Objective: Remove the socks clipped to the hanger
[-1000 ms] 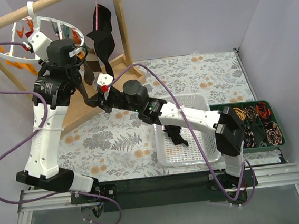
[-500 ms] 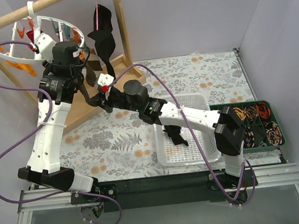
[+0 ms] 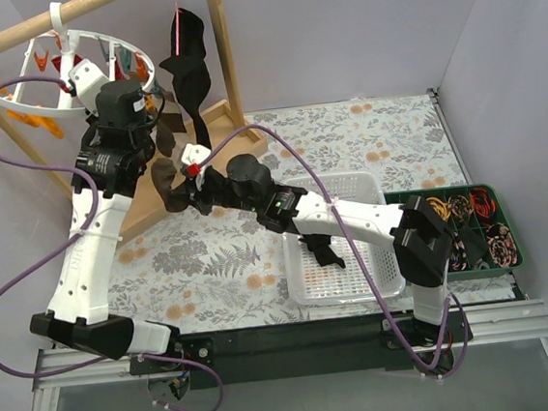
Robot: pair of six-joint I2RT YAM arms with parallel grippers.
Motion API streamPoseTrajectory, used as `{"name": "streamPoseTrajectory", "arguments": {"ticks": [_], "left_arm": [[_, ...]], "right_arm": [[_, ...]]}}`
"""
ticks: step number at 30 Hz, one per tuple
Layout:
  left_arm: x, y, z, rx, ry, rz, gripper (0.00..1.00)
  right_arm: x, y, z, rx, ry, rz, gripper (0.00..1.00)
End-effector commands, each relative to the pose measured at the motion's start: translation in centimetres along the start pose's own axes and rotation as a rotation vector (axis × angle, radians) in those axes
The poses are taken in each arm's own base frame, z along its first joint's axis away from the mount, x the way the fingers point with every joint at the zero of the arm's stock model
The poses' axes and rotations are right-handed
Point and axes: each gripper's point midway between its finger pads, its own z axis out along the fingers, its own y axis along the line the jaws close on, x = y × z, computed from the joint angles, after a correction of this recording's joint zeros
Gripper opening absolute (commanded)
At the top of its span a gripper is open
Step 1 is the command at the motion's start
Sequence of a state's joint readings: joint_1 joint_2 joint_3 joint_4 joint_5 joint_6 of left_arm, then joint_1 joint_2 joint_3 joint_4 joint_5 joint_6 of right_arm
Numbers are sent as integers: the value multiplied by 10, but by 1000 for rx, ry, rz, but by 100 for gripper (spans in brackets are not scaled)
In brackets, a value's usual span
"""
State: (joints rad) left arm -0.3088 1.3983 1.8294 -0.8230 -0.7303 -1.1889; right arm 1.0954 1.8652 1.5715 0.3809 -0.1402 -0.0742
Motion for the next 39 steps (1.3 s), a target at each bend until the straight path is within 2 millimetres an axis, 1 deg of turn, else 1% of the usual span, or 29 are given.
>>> {"name": "streamPoseTrajectory", "arguments": {"ticks": [1, 2, 3, 4, 5, 6, 7, 8, 9, 10, 11, 13, 14, 15, 16, 17, 19, 23, 24, 25, 27, 29, 30, 33, 34, 36, 37, 38, 39], "left_arm": [[-27, 16, -34, 70, -58, -50, 0], [-31, 16, -39, 96, -73, -60, 0], [-18, 17, -39, 115, -52, -41, 0], [-27, 24, -52, 142, -81, -56, 0], [-31, 24, -55, 165, -108, -69, 0], [-23, 26, -55, 174, -104, -52, 0], [-25, 28, -60, 192, -118, -56, 0], [-33, 32, -67, 203, -150, -62, 0], [-36, 35, -69, 203, -163, -64, 0], [-35, 36, -70, 205, -167, -51, 0], [-39, 38, -72, 207, -183, -45, 0], [-40, 41, -73, 198, -190, -33, 0], [-41, 43, -74, 196, -195, -28, 0], [-42, 45, -77, 197, -203, -17, 0], [-41, 48, -77, 192, -206, -13, 0], [-43, 50, -78, 189, -218, -12, 0], [-45, 53, -81, 192, -233, 3, 0], [-45, 53, -83, 204, -235, 10, 0], [-43, 51, -84, 217, -228, 10, 0], [-42, 50, -84, 220, -224, 9, 0], [-42, 48, -85, 233, -222, 4, 0], [-42, 46, -85, 241, -221, 3, 0], [-44, 46, -86, 244, -224, 0, 0], [-46, 46, -86, 244, -227, 1, 0], [-47, 45, -86, 242, -229, 2, 0], [-47, 46, -86, 242, -232, 2, 0], [-48, 46, -87, 241, -235, 2, 0], [-47, 47, -86, 238, -236, 4, 0], [-47, 47, -85, 234, -235, 6, 0]], "right_arm": [[-22, -19, -27, 119, -24, 26, 1], [-24, -22, -36, 141, -10, 28, 1], [-14, -27, -43, 162, 20, 31, 1], [-8, -37, -50, 220, 45, 33, 1], [-5, -41, -60, 241, 83, 36, 1], [0, -50, -68, 274, 108, 38, 1], [10, -59, -78, 320, 150, 42, 1], [7, -63, -88, 344, 161, 44, 1], [20, -72, -101, 376, 219, 52, 1], [31, -75, -112, 404, 256, 62, 1], [27, -78, -124, 424, 259, 68, 1], [51, -85, -150, 468, 334, 86, 1], [50, -85, -164, 485, 347, 116, 1], [54, -93, -175, 512, 364, 135, 1], [63, -92, -186, 519, 406, 151, 1], [65, -92, -197, 532, 414, 172, 1], [80, -92, -216, 557, 470, 186, 1], [117, -87, -254, 603, 581, 234, 1], [133, -85, -265, 622, 617, 271, 1], [140, -84, -271, 634, 633, 289, 1], [162, -78, -288, 663, 693, 343, 1], [172, -75, -298, 693, 717, 377, 1], [181, -70, -304, 695, 745, 395, 1], [188, -63, -308, 696, 768, 433, 12], [188, -63, -307, 691, 776, 431, 24], [188, -64, -309, 692, 800, 417, 40], [181, -71, -306, 709, 794, 398, 56], [177, -75, -304, 711, 793, 375, 63], [171, -79, -301, 712, 784, 358, 66]]}}
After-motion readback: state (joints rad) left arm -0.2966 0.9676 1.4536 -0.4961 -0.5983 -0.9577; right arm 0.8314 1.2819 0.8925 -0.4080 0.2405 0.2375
